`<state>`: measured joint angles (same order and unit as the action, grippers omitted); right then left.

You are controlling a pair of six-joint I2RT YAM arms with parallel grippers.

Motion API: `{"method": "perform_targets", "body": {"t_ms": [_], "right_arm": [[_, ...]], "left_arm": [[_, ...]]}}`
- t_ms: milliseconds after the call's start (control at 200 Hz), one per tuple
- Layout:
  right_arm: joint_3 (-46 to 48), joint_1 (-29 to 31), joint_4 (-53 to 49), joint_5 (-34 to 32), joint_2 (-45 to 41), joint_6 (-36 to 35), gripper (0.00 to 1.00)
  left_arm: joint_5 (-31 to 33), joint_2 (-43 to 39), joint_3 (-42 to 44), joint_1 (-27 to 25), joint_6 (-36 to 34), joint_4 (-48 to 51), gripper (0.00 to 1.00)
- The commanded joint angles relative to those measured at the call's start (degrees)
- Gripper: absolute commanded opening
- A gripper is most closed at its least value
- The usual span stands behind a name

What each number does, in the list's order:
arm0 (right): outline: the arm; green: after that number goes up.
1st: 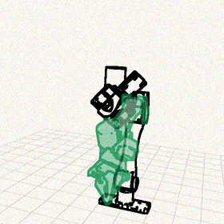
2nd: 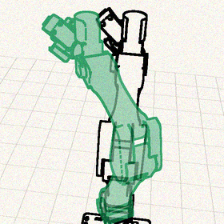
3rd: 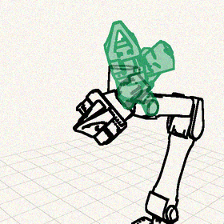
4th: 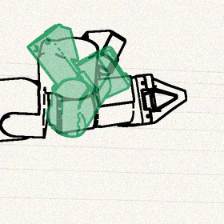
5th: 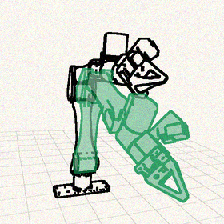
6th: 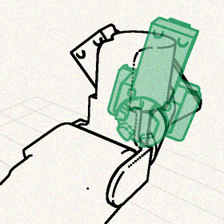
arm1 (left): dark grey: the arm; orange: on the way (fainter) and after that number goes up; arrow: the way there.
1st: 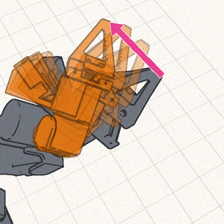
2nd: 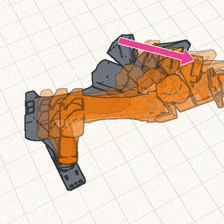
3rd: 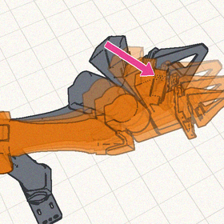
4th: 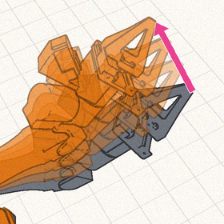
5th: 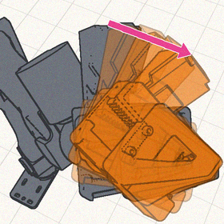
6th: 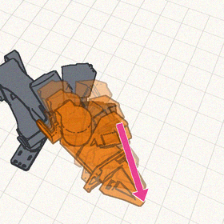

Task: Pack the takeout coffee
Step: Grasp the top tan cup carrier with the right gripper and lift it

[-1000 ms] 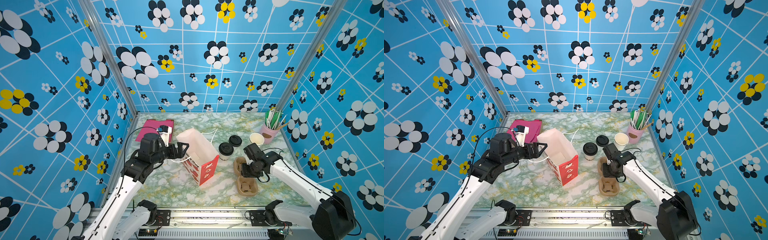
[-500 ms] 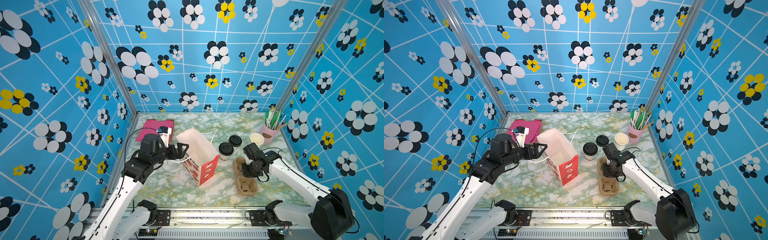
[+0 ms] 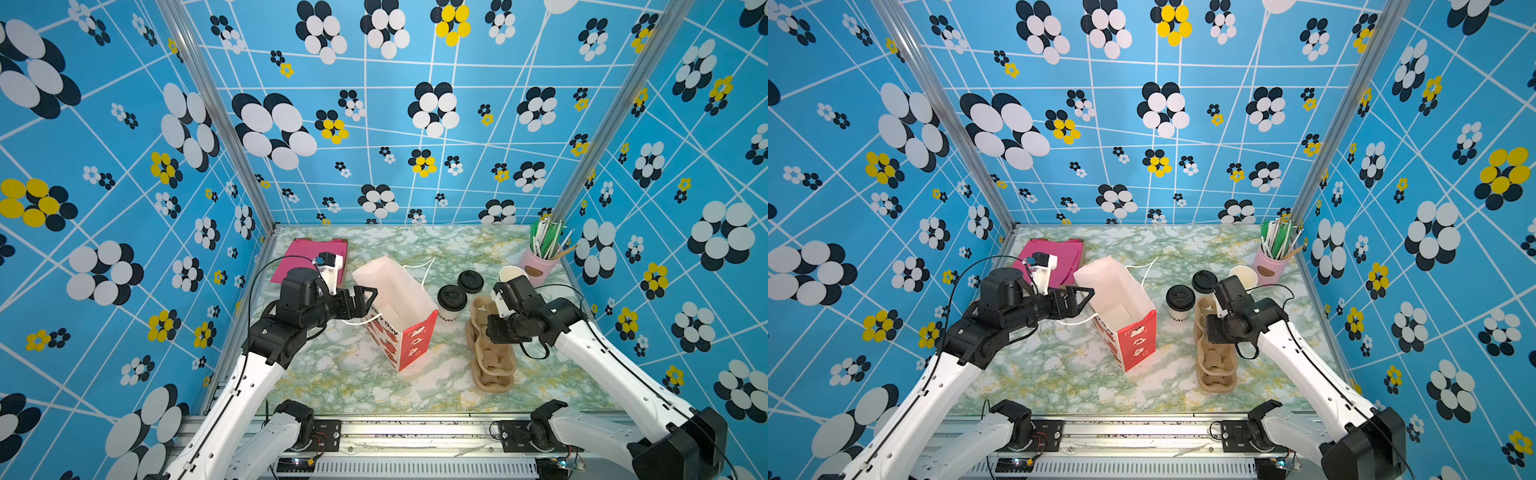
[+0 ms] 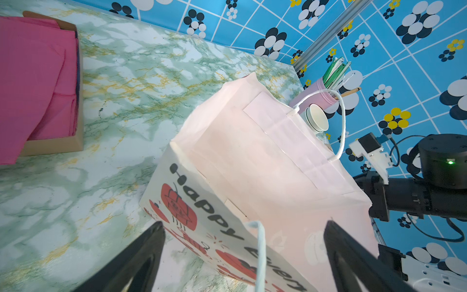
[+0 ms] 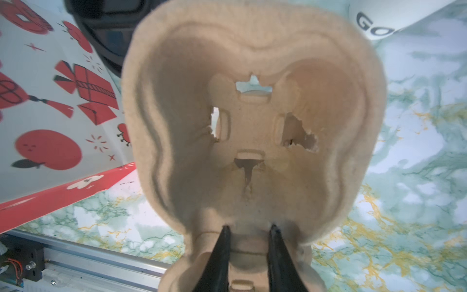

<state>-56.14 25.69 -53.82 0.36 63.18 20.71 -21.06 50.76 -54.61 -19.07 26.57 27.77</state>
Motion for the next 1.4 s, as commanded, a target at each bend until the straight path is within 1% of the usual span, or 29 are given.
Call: {"method": "perform_targets", "body": {"t_ms": [0,215,355,525,660,700,750,1000,1184,1394], "right_arm": [[-4.4,-0.2,-1.9,0.9,-1.8,-1.9,0.13],[-14.7,-0.2,-1.8,5.2,-2.2,-4.6,0.12],[-22.0,-0.1,-0.4,10.3,-1.4,-5.6,0.10],[-29.6,0.3,1.4,16.0,0.9,-6.3,0.10],[-34.4,2.3,3.9,18.0,3.8,-5.9,0.09],[-35.1,3.6,4.7,18.0,5.0,-5.8,0.10],[-38.8,5.8,5.4,17.6,7.0,-5.9,0.10],[-48.6,15.4,7.9,14.5,16.6,-5.8,0.10],[-53.2,20.2,8.4,9.5,23.0,-5.7,0.11],[-57.1,23.7,7.1,3.5,29.1,-7.1,0.10]], "left_arm": [[-0.9,-1.0,1.0,0.6,0.5,-0.9,0.99],[-1.0,-1.1,1.1,0.7,0.5,-0.8,0.99],[-1.0,-0.9,1.0,0.8,0.3,-0.6,0.99],[-0.3,-0.6,0.2,0.9,-1.0,0.8,0.99],[-0.3,-0.4,0.0,1.0,-1.5,1.5,0.99],[-0.4,-0.4,0.0,1.0,-1.6,1.6,0.99],[-0.4,-0.3,0.2,1.0,-1.5,1.6,0.99],[0.3,-1.3,0.6,1.0,-1.5,2.0,0.99],[1.0,-1.9,1.0,1.1,-1.6,2.2,0.99],[1.6,-3.0,0.2,2.2,-1.4,1.8,0.99]]}}
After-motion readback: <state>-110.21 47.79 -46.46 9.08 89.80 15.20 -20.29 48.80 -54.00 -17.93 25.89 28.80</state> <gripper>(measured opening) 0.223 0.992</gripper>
